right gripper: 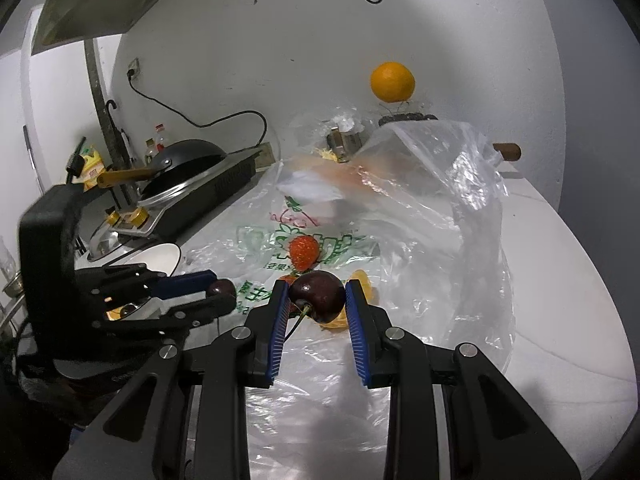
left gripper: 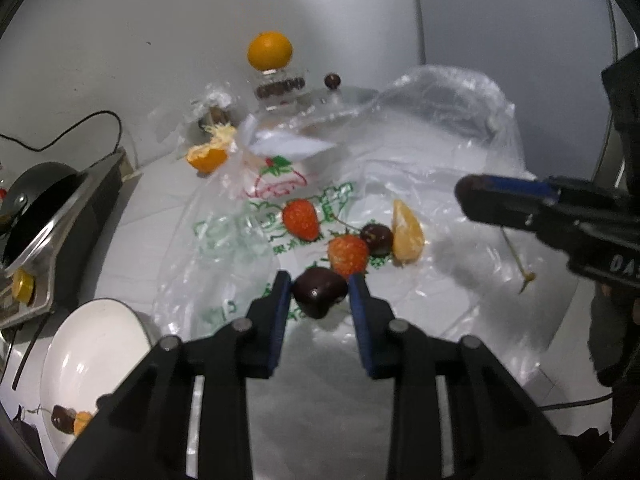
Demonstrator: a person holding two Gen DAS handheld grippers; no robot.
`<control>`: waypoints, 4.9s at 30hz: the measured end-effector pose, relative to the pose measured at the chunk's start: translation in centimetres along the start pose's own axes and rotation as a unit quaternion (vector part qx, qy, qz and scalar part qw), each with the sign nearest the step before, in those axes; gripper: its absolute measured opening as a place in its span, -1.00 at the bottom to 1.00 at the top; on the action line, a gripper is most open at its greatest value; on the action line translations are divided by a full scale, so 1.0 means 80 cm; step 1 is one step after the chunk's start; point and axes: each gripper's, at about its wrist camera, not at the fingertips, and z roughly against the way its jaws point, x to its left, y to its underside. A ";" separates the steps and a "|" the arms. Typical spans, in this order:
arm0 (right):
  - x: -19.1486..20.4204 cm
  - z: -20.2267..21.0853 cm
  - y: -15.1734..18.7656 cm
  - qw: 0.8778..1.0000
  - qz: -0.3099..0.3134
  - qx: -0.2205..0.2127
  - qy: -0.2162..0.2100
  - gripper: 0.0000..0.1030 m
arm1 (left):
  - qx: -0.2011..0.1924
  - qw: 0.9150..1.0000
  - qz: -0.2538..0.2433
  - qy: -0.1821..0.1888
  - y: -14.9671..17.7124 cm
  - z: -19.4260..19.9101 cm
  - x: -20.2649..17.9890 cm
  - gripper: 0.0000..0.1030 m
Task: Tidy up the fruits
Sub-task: 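Lift the cherry with the right tool while the left tool grasps another dark cherry, then carry both held cherries from the bag over the white plate, then open the right tool to drop its cherry on the plate while the left tool drops its cherry, then return the right tool to the bag and grasp a mandarin segment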
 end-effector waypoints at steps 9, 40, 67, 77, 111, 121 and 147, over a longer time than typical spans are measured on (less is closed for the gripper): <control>0.040 0.001 -0.010 1.000 0.030 -0.004 -0.001 -0.41 | -0.031 0.999 0.037 -0.001 0.012 0.045 0.029 -0.41; 0.149 -0.051 -0.061 0.995 0.098 0.014 -0.021 -0.41 | -0.044 0.988 0.140 -0.056 0.053 0.104 0.159 -0.41; 0.249 -0.169 -0.030 0.984 0.115 0.109 -0.079 -0.41 | 0.005 0.982 0.184 -0.031 0.102 0.058 0.256 -0.41; 0.253 -0.194 -0.009 0.981 0.115 0.141 -0.070 -0.41 | 0.021 0.981 0.192 -0.026 0.107 0.055 0.259 -0.17; 0.158 -0.082 -0.033 0.989 0.113 0.085 -0.035 0.02 | -0.003 0.981 0.182 -0.063 0.064 0.103 0.178 0.33; 0.099 -0.046 -0.029 0.992 0.103 0.071 0.009 0.02 | 0.000 0.987 0.154 -0.049 0.038 0.094 0.125 0.33; 0.003 -0.089 -0.006 0.982 0.109 0.144 0.057 0.29 | 0.024 0.993 0.117 -0.012 0.003 0.047 0.050 0.32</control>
